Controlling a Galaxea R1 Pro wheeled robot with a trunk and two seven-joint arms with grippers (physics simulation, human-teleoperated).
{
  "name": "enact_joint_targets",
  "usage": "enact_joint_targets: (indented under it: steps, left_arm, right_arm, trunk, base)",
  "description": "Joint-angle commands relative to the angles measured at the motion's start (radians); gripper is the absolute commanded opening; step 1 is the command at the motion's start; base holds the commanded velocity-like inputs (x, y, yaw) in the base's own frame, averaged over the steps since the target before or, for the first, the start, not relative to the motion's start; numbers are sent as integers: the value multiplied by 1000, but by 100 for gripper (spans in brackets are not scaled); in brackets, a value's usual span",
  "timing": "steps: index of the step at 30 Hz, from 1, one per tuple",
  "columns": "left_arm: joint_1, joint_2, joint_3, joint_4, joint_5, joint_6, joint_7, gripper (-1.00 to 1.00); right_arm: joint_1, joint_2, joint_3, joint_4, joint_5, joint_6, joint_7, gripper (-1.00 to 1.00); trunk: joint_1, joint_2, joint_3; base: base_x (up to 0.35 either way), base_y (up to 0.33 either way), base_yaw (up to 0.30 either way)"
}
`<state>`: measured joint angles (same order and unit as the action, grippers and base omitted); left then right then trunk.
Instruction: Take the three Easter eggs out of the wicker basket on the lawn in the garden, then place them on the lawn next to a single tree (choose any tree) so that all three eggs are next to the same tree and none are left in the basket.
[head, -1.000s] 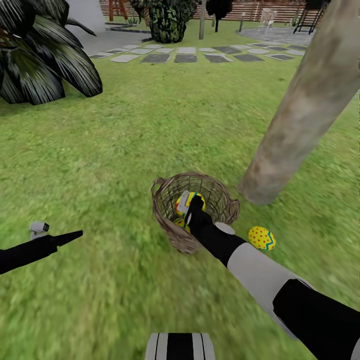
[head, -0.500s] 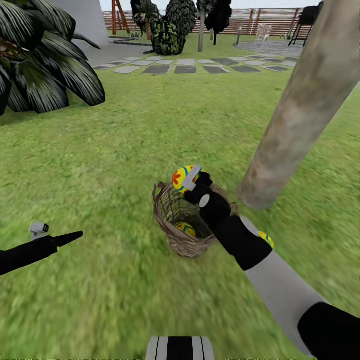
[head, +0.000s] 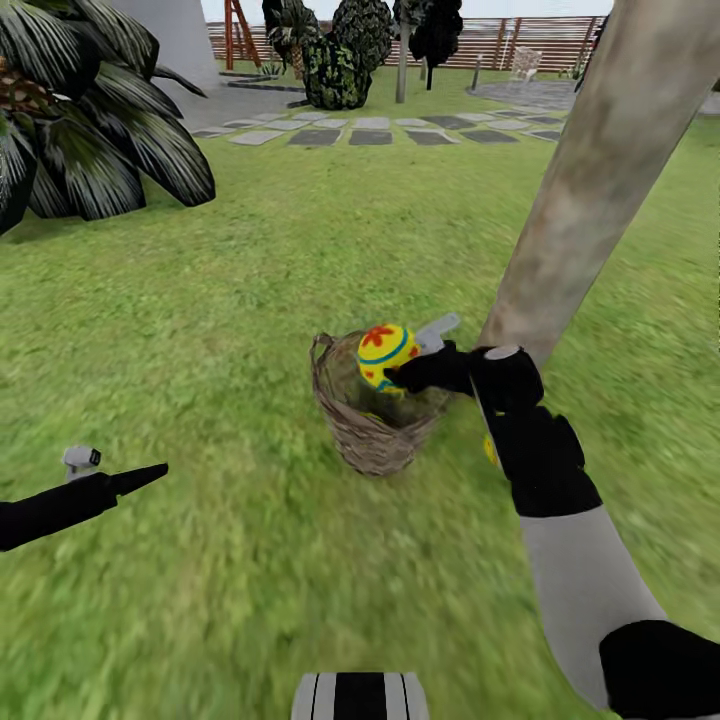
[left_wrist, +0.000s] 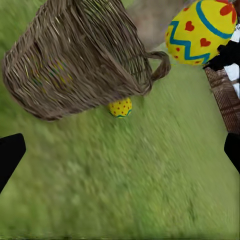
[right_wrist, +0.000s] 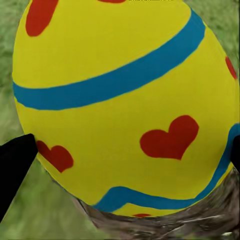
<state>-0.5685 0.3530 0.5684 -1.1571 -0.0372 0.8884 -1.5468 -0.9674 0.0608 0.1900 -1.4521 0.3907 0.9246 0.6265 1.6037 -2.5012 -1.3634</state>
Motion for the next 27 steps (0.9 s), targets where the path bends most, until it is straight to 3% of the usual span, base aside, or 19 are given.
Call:
enact_joint_targets:
  steps: [1, 2, 4, 10, 12, 14, 18, 19, 22, 23, 27]
  left_arm:
    - [-1, 0, 1, 0, -4, 10, -6, 100]
    - [-1, -4, 0, 0, -5, 10, -5, 100]
    - [-1, -6, -1, 0, -6, 10, -3, 100]
    - [-1, -8, -2, 0, -6, 10, 1, 100]
    - [-1, -7, -3, 0, -7, 10, 3, 100]
    - [-1, -6, -2, -2, -7, 10, 2, 100]
    - [-1, -9, -1, 0, -5, 9, -3, 100]
    - [-1, -16, -1, 0, -4, 9, -4, 100]
    - [-1, -30, -1, 0, -4, 9, -3, 100]
    - [-1, -37, -2, -1, -5, 9, -1, 100]
    - [-1, -64, -6, -6, -9, 6, 2, 100]
  right_arm:
    - [-1, -1, -105, -2, 13, 3, 88, -100]
    - [-1, -3, -186, -7, 13, 3, 181, -100]
    - [-1, -6, -256, -15, 14, 3, 278, -100]
    - [-1, -8, -292, -17, 13, 3, 379, -100]
    - [5, -7, -349, -17, 13, 2, 472, -100]
    - [33, -7, -405, -16, 13, -2, 499, -100]
    - [123, -5, -565, -16, 13, -11, 530, -100]
    - [136, -6, -622, -15, 13, -12, 541, -100]
    - [145, -9, -843, -12, 13, -12, 575, -100]
    - [146, -19, -894, -8, 14, -11, 578, -100]
    - [153, -27, -1009, 23, 30, -43, 545, -100]
  trunk:
    - [-1, 0, -1]
    - [-1, 0, -1]
    - [-1, 0, -1]
    - [-1, 0, -1]
    - [-1, 0, -1]
    - [-1, 0, -1]
    - [-1, 0, -1]
    - [-1, 0, -1]
    - [-1, 0, -1]
    - [-1, 0, -1]
    - [-1, 0, -1]
  base:
    - [-342, 0, 0]
    - [-342, 0, 0]
    - [-342, 0, 0]
    - [-342, 0, 0]
    - [-341, 0, 0]
    - [-341, 0, 0]
    - [-146, 0, 0]
    - [-15, 0, 0]
    - [-3, 0, 0]
    - [0, 0, 0]
    - [13, -175, 0]
